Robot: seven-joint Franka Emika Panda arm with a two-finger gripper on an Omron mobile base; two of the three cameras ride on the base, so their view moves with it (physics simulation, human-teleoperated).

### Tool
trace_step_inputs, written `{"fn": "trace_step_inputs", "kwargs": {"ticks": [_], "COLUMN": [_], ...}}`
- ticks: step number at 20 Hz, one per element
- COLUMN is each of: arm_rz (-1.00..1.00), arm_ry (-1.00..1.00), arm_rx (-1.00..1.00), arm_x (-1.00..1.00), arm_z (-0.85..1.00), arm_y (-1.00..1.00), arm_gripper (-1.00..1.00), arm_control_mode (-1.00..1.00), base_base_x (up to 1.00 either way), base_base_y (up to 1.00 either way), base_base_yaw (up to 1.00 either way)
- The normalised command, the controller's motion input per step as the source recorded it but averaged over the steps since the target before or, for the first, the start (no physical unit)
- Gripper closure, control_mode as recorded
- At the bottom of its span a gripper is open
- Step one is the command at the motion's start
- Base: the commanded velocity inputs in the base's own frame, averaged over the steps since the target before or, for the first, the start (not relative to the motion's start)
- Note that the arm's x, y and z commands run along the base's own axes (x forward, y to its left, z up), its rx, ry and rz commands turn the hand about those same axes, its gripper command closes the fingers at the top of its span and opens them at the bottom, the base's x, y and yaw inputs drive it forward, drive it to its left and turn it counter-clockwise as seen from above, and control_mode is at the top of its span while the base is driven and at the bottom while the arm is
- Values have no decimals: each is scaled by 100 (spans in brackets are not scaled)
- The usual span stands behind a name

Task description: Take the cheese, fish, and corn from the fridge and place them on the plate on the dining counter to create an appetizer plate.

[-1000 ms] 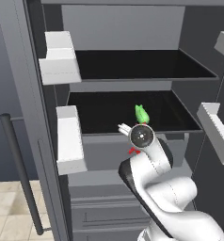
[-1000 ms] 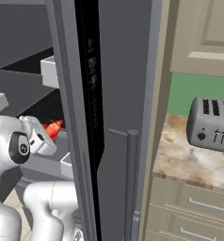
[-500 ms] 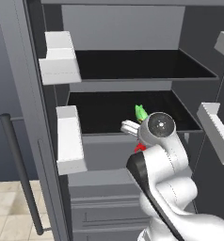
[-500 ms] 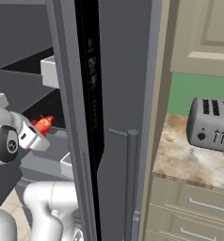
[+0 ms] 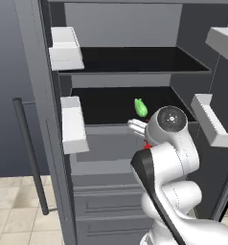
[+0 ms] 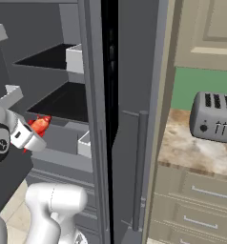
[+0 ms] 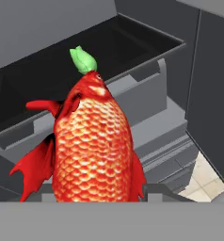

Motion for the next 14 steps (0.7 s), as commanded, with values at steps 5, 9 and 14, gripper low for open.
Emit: {"fn": "trace_step_inputs", "kwargs": {"ticks": [5,9,14], "arm_rz": [0,0,0], "arm_ry": [0,0,0], "arm_rx": [0,0,0], "arm_x": [0,0,0], "arm_z": [0,0,0], "arm_y": [0,0,0], "arm_gripper": [100,100,100], "arm_control_mode": [100,100,100], "base_base_x": [-100,-87,-60], "base_base_y": [0,-16,-66], "base_base_yaw": [1,17,37]}}
